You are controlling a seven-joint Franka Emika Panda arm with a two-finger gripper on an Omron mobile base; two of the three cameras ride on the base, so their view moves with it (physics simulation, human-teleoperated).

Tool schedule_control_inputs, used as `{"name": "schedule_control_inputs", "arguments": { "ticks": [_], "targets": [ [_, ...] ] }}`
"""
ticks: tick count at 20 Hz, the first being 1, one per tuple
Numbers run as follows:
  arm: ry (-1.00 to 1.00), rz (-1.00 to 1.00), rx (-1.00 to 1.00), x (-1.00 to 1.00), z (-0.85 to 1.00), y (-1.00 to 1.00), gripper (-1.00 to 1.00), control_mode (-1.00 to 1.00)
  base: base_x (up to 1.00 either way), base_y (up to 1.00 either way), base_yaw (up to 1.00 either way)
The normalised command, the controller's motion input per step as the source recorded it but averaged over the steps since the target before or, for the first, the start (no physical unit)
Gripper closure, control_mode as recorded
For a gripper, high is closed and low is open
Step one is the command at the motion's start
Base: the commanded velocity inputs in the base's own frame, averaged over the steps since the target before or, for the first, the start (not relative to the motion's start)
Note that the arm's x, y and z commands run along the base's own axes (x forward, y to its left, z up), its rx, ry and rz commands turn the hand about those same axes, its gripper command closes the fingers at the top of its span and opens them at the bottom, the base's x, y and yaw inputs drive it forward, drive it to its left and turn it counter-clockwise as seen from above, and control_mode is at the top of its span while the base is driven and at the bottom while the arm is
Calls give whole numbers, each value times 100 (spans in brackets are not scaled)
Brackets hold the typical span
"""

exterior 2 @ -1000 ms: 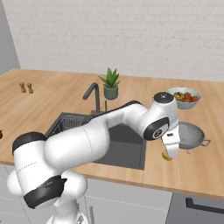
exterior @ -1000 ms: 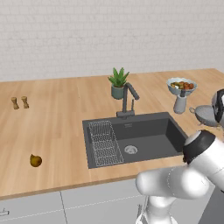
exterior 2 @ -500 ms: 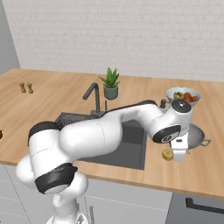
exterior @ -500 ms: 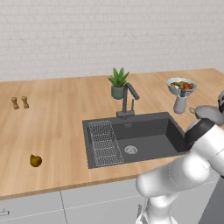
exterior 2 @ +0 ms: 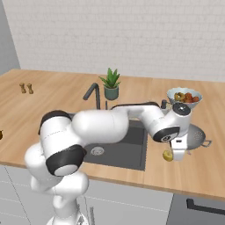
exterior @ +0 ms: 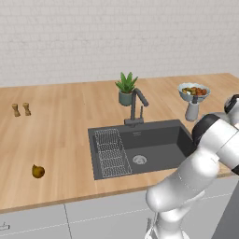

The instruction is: Put the colander in the sink, put the pear, kiwi in the colander, and turn on the sink faucet and pour water over the colander.

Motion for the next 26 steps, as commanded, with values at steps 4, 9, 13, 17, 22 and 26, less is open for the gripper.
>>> {"name": "schedule_control_inputs", "arguments": {
  "ticks": [4, 9, 13, 17, 22, 26],
  "targets": [
    [0, 0, 1, 39, -30, -4, -100, -100, 0, 0, 0],
    [0, 0, 6, 36, -19, -25, -100, -100, 0, 0, 0],
    [0, -1, 10, 35, -3, -34, -100, -100, 0, 0, 0],
    [-1, -4, 16, 32, 3, -34, -100, -100, 0, 0, 0],
    [-1, -5, 17, 35, 6, -34, -100, -100, 0, 0, 0],
    [0, -8, 7, 45, -6, -3, -100, -100, 0, 0, 0]
  ]
}}
